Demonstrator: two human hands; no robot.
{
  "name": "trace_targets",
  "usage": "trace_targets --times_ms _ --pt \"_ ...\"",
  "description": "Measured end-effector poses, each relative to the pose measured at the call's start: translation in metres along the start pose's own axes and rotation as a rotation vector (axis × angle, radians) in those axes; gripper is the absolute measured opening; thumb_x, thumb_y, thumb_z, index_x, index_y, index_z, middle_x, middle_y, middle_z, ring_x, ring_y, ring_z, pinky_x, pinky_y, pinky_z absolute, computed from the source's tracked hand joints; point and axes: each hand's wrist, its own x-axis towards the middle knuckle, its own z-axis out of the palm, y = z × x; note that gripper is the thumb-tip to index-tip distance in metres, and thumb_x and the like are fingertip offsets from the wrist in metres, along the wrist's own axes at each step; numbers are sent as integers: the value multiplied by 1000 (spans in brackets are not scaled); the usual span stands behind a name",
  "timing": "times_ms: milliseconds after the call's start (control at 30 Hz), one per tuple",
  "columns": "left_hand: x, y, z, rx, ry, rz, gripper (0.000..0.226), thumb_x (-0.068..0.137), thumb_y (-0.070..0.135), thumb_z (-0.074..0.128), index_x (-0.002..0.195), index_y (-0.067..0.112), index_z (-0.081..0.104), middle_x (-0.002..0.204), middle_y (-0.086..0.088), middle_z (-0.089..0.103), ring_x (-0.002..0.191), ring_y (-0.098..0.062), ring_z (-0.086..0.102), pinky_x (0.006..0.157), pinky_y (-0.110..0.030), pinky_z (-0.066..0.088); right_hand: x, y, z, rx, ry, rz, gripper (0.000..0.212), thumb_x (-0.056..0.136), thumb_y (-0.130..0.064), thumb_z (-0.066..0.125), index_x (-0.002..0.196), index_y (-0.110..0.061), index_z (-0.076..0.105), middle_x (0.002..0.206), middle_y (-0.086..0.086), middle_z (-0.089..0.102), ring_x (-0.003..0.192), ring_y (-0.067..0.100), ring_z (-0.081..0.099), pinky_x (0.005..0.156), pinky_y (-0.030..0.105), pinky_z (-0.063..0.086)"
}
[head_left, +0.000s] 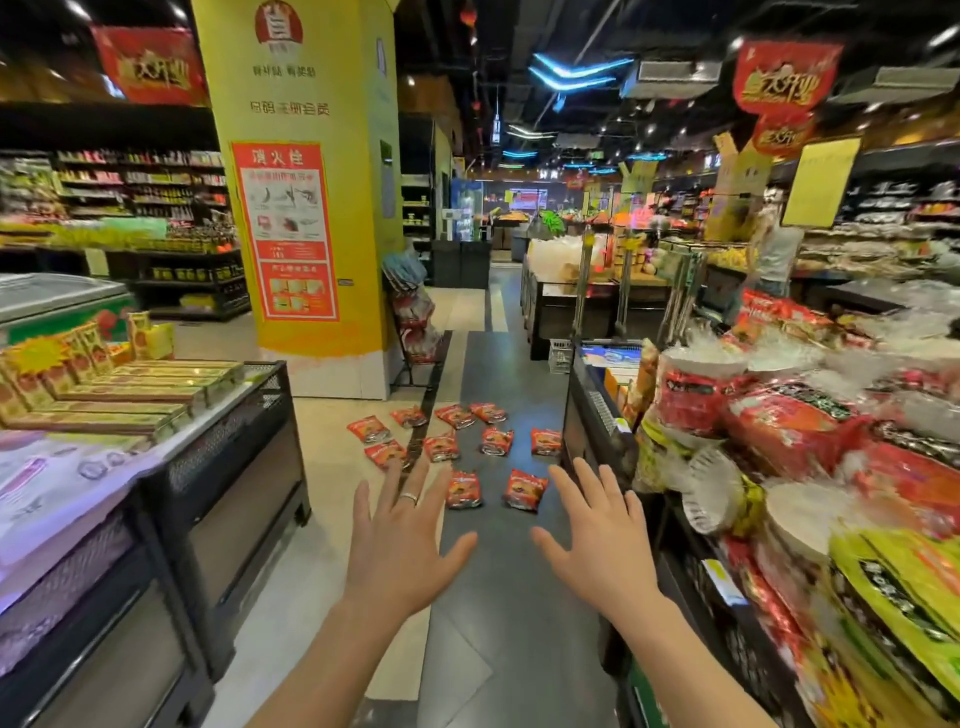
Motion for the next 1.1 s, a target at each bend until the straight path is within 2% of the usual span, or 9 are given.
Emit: trace_targets --times_ms 67,133,200,267,367,467,633,800,1100 --pt "39 -10 23 -2 10 2 81 80 75 33 150 34 43 158 -1 39 149 -30 31 117 -57 19 40 4 18 -8 19 11 81 83 -69 27 155 -33 26 164 3 20 152 32 12 119 52 16" --pt "81 -22 46 -19 12 11 81 80 75 34 148 34 45 157 -2 41 148 -30 33 117 -53 12 83 7 34 -25 6 21 77 88 -68 32 156 -34 22 166 1 15 153 30 8 120 51 13" --pt "127 -35 65 -49 -6 16 85 79 76 26 153 36 37 162 -1 32 152 -28 23 115 -51 0 129 10 47 -46 -17 26 72 95 -62 41 157 -35 14 167 -2 6 154 27 0 121 48 7" --pt "174 -45 83 -69 -29 28 90 76 78 16 157 39 23 167 1 19 155 -26 10 116 -51 -7 174 9 55 -65 -5 42 73 96 -60 42 157 -36 11 167 -3 4 154 24 -2 121 47 6" --pt "238 -54 107 -59 -45 61 92 75 78 11 158 39 18 167 1 15 155 -27 8 118 -53 -3 235 11 70 -48 17 65 74 95 -59 46 157 -35 14 166 -3 10 153 25 2 121 48 9" --pt "289 -61 129 -57 -47 92 90 77 78 16 156 37 26 166 0 22 154 -30 15 119 -57 4 286 19 85 -34 34 105 74 93 -57 50 156 -35 18 165 -3 16 153 27 6 120 49 12" --pt "371 -63 160 -18 -98 125 96 72 79 2 158 38 11 169 3 6 155 -27 3 122 -55 0 369 41 119 -44 20 108 74 94 -58 46 157 -36 13 166 -2 11 153 26 3 120 48 9" --pt "458 -60 210 -3 -124 112 80 91 74 29 159 38 6 169 4 -1 155 -23 -6 122 -55 -2 456 74 163 -35 -7 102 75 94 -58 47 157 -35 13 166 -3 9 153 26 2 120 48 8" --pt "645 -42 314 3 -160 3 79 92 73 34 158 38 10 169 2 8 155 -22 -3 121 -53 -2 656 165 242 16 -63 129 76 93 -60 46 158 -33 16 166 -1 12 153 26 6 120 48 13"
